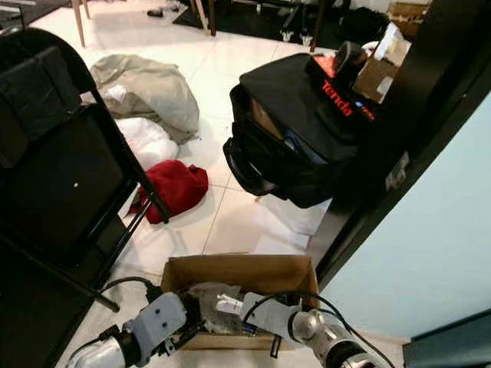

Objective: Clean up the room

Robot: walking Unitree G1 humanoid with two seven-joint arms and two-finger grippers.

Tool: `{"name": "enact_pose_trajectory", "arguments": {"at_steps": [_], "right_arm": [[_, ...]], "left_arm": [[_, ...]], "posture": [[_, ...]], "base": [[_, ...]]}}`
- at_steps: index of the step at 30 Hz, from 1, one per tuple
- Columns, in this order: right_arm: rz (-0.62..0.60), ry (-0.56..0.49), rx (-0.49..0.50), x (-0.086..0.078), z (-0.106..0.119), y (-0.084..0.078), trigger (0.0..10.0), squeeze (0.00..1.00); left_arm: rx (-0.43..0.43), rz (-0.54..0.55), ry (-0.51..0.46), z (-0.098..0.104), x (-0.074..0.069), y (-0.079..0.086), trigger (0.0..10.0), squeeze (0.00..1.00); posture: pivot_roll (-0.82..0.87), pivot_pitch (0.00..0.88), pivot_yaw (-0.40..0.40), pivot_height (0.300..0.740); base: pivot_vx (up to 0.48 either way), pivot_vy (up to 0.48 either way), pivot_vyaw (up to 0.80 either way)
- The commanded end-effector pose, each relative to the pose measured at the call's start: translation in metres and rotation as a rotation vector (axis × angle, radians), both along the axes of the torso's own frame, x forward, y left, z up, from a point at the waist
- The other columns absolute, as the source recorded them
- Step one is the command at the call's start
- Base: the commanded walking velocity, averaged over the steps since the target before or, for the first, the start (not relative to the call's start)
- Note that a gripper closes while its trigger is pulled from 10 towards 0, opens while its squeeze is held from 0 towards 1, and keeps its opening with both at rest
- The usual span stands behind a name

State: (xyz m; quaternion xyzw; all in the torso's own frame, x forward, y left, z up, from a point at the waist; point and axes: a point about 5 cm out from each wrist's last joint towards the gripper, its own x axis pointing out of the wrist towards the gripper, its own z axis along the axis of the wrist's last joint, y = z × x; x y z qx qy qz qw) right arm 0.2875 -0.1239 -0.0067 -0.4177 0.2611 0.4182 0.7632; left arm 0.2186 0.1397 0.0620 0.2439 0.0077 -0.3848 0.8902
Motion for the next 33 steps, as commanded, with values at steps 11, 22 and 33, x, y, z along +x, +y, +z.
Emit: {"name": "enact_pose_trajectory", "arguments": {"at_steps": [11, 22, 33], "right_arm": [[0.108, 0.071, -0.058, -0.013, -0.011, 0.003, 10.0, 0.00], [0.163, 0.084, -0.114, -0.015, -0.013, 0.000, 10.0, 0.00], [0.086, 0.001, -0.110, -0.003, -0.005, -0.003, 10.0, 0.00]], "left_arm": [[0.043, -0.051, 0.077, -0.006, -0.015, 0.002, 10.0, 0.00], [0.043, -0.049, 0.084, -0.004, -0.011, 0.000, 10.0, 0.00], [0.050, -0.047, 0.080, -0.003, -0.006, 0.001, 10.0, 0.00]], "posture": [[0.08, 0.294, -0.082, 0.740], [0.08, 0.292, -0.074, 0.740], [0.08, 0.271, -0.063, 0.740]], "base": [[0.000, 0.000, 0.00], [0.000, 0.000, 0.00], [0.000, 0.000, 0.00]]}}
